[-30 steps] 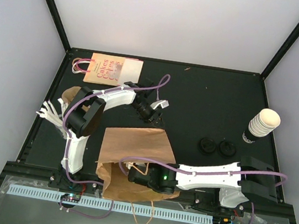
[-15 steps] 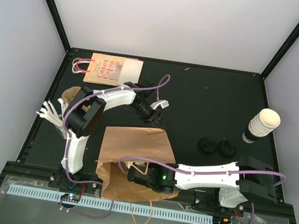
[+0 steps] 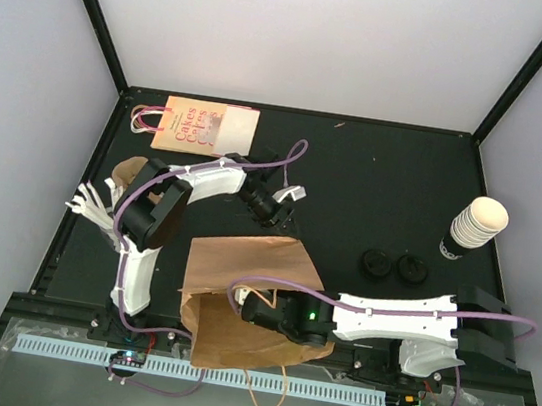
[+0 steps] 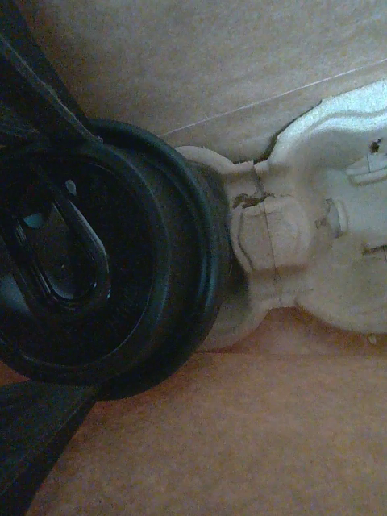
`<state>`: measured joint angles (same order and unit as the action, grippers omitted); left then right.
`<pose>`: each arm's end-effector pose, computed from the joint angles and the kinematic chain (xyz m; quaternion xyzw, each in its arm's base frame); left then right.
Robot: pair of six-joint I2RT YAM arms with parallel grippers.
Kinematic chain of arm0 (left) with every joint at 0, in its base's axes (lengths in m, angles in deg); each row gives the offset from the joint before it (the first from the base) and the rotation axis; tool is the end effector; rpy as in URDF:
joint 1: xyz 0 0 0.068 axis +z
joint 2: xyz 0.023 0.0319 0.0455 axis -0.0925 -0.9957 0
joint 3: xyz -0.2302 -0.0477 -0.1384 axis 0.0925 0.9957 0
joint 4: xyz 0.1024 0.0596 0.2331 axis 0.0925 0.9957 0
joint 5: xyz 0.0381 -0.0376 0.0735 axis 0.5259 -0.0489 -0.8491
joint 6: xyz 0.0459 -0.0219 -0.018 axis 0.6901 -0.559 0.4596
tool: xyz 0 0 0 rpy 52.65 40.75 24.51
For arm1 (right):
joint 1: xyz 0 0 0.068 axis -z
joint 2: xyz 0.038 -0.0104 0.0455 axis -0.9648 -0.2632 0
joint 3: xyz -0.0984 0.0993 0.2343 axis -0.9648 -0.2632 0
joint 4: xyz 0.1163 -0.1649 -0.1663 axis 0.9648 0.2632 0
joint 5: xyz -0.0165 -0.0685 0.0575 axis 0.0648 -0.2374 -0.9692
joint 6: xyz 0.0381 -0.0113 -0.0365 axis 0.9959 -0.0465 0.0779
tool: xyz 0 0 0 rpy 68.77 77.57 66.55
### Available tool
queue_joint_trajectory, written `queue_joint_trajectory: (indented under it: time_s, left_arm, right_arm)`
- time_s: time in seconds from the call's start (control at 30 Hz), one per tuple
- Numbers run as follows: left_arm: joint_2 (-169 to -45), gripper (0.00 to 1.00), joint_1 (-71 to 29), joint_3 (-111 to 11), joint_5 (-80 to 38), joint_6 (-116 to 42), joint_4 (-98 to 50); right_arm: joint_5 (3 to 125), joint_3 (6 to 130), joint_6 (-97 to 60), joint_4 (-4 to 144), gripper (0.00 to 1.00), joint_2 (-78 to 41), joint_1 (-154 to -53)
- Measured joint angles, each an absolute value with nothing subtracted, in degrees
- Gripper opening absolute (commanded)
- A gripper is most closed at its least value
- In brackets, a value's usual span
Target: Pack the takeout coffee
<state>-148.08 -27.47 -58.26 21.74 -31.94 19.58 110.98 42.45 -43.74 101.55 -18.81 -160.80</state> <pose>0.3144 -0.2355 0.1601 -0.2511 -0.8616 0.4381 0.0514 0.0409 0.2637 0.2073 -0.6785 0.6211 -0.1542 0.3608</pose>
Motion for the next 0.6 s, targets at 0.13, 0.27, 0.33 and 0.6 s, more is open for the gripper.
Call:
queue_joint_trajectory:
  time_s: [0.13,0.27,0.33,0.6]
  left_arm:
    - [-147.20,0.48,-27.71,-56.80,21.79,-32.77,18.40]
    - [-146.72,0.48,-27.80,-56.16,21.79,-33.21,18.10]
    - [-146.72,0.48,-27.82,-56.16,21.79,-33.23,18.14]
    - [-146.72,0.48,-28.04,-57.12,21.00,-33.23,19.17]
  right_arm:
    - [110.11,43.04,-43.65,102.47,0.57,-18.81,-160.78]
    - [109.69,43.26,-43.48,102.84,0.57,-18.81,-160.76]
    - [109.52,43.59,-43.26,103.17,0.57,-19.05,-160.67]
    - [109.47,44.59,-42.60,104.13,0.59,-19.77,-160.52]
